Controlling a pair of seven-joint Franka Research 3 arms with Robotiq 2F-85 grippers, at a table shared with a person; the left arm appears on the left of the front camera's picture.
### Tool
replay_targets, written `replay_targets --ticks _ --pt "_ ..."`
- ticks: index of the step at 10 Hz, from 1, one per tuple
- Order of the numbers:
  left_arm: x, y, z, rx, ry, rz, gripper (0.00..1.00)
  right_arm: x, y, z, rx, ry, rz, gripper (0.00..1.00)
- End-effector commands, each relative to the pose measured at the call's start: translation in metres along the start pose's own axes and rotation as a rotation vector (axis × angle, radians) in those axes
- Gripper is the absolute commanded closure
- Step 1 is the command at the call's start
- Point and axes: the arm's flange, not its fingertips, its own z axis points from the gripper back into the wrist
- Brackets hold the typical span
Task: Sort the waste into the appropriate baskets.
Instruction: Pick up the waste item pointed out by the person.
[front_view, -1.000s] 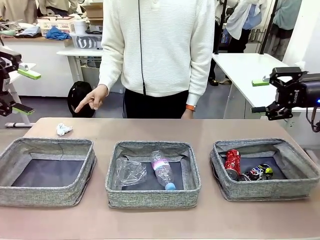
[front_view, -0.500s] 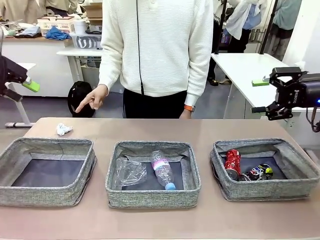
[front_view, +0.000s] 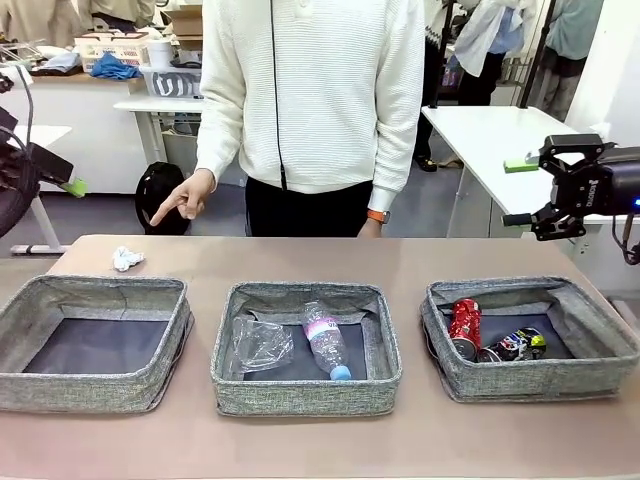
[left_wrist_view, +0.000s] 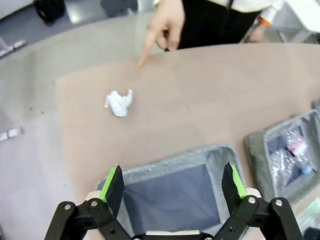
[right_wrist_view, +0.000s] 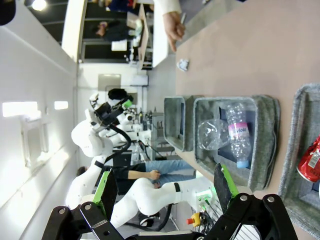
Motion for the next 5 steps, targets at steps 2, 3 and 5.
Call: replay_targets --ticks 2,3,5 --pt "0.000 0.000 0.000 0.000 0.000 0.000 0.00 0.003 0.005 -0.003 0.014 -0.014 -0.016 0.00" --pt "0.015 0.004 -0.020 0.034 0.106 0.061 0.00 0.003 0.005 -0.003 0.014 -0.014 -0.016 0.00" --pt "0.028 -0.003 -0.047 0.099 0.252 0.101 0.00 0.003 0.005 -0.003 0.014 -0.014 -0.016 0.00"
